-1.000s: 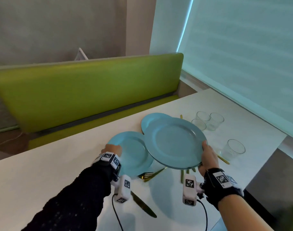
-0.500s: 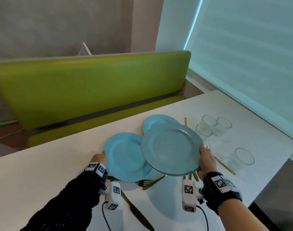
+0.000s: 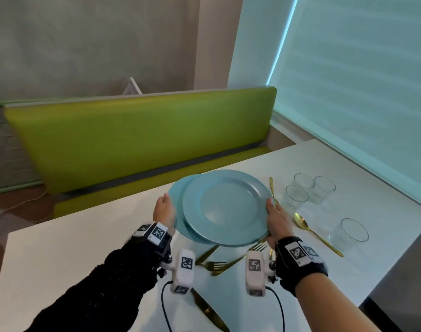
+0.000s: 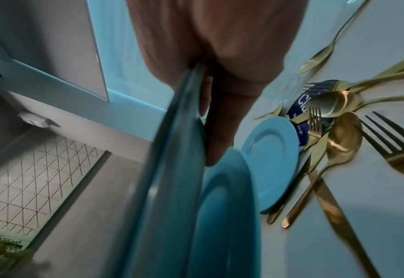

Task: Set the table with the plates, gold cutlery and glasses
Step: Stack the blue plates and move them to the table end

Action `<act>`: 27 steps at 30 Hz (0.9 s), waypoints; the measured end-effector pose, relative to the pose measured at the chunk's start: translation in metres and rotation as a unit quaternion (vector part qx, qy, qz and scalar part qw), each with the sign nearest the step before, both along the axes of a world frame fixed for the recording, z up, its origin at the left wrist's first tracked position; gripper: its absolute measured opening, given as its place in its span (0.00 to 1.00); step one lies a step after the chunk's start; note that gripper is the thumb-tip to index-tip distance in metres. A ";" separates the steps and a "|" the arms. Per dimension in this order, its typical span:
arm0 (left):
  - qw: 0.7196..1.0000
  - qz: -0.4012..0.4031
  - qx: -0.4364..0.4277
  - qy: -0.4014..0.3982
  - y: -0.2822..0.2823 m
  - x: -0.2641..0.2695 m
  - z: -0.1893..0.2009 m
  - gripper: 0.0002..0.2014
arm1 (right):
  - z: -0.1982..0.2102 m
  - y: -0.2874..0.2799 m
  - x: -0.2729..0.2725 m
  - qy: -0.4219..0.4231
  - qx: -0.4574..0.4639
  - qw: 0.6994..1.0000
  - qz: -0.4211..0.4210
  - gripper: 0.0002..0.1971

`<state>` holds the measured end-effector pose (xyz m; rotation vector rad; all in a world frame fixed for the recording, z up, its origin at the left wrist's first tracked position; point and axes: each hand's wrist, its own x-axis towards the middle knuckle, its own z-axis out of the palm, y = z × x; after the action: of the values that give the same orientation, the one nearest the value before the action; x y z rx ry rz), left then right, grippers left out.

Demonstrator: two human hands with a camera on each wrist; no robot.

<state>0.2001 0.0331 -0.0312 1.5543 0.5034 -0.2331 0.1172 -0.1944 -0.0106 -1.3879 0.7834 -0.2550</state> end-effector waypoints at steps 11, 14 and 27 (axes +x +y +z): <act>0.998 -0.005 -0.055 -0.028 -0.029 0.010 0.000 0.27 | 0.004 -0.013 0.006 0.085 -0.245 0.966 -0.004 0.16; 0.996 0.002 -0.093 -0.005 -0.036 0.008 0.016 0.24 | 0.000 -0.018 0.017 0.096 -0.256 0.962 0.016 0.18; 0.974 -0.073 -0.212 0.044 -0.045 0.040 0.006 0.15 | -0.032 -0.051 0.072 0.137 -0.273 0.945 0.114 0.21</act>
<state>0.2396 -0.0118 -0.0250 1.1662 0.3786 -0.4922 0.1888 -0.2452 -0.0426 -2.0558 0.8022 -0.0984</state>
